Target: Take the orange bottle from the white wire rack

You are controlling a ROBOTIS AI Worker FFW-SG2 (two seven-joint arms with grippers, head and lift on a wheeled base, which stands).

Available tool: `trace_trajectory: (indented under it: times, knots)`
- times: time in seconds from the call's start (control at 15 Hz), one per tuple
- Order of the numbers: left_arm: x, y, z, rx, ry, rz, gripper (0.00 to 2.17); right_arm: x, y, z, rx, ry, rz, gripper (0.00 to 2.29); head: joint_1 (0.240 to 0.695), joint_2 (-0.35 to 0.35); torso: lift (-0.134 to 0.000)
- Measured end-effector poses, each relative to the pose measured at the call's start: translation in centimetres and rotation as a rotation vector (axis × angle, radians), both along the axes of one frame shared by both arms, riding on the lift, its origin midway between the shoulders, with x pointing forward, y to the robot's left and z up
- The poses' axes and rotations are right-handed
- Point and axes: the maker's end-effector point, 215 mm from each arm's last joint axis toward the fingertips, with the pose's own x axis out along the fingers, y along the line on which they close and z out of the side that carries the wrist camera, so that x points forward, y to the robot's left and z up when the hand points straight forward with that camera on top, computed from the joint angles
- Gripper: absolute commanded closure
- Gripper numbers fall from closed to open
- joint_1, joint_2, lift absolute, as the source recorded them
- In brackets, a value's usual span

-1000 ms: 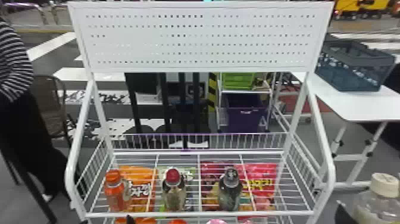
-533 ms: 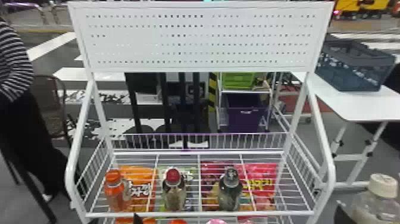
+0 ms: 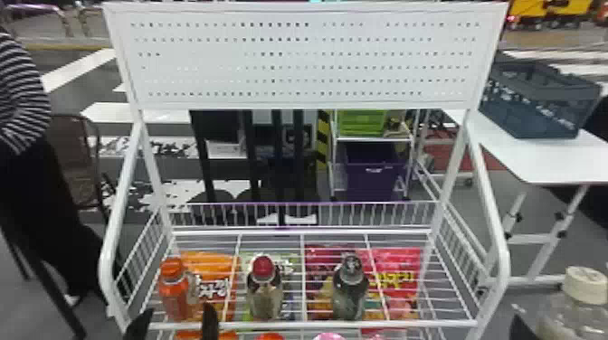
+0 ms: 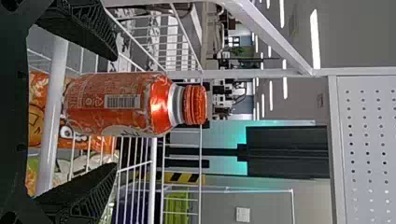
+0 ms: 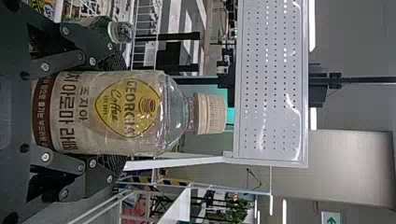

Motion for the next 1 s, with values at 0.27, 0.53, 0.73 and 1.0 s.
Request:
trace_trajectory:
  times: [0.27, 0.53, 0.73, 1.0]
  knots:
    - [2.3, 1.2, -0.7, -0.002, 0.006, 0.002, 0.08, -0.1, -0.2, 0.1, -0.005, 0.000, -0.003, 0.95, 0.499, 0.000, 0.000]
    - [4.1, 2.3, 0.3, -0.024, -0.028, 0.013, 0.09, -0.1, -0.2, 0.2, -0.011, -0.001, -0.003, 0.95, 0.499, 0.000, 0.000]
    - [5.0, 2.1, 0.6, -0.037, -0.035, -0.008, 1.02, -0.2, -0.2, 0.4, -0.015, -0.002, -0.002, 0.95, 0.499, 0.000, 0.000]
    - [5.3, 1.8, 0.6, -0.053, -0.027, -0.020, 2.15, -0.3, -0.2, 0.6, -0.017, -0.003, -0.003, 0.95, 0.499, 0.000, 0.000]
